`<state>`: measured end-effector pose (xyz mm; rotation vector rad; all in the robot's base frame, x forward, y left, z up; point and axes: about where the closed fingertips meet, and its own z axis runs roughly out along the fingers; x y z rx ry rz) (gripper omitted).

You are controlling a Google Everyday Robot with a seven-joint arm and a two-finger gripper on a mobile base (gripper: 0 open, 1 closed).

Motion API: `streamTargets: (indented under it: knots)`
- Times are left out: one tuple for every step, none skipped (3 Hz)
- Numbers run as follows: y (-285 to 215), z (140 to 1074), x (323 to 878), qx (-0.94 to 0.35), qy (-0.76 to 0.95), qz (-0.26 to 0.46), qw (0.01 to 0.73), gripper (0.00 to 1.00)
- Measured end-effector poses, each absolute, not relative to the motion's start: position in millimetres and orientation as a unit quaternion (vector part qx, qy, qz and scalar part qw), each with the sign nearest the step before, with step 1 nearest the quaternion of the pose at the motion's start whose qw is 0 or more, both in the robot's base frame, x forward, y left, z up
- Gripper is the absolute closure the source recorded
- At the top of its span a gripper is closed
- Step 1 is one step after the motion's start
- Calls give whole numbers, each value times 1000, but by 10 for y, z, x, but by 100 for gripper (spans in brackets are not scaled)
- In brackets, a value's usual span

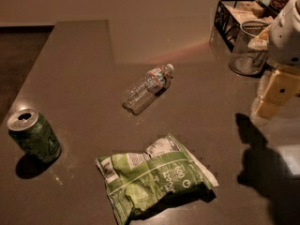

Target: Pick green can

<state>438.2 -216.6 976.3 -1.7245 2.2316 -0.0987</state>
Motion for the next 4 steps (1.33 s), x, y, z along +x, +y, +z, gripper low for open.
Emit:
streamTargets:
  knots:
    - [-2166, 9763, 4382, -603, 781, -35, 159, 0]
    - [-2151, 9773, 4420, -601, 782, -26, 165, 0]
    - [-1926, 9811, 4571, -609, 769, 4, 193, 0]
    - [-1549, 9871, 4661, -631, 739, 49, 229, 0]
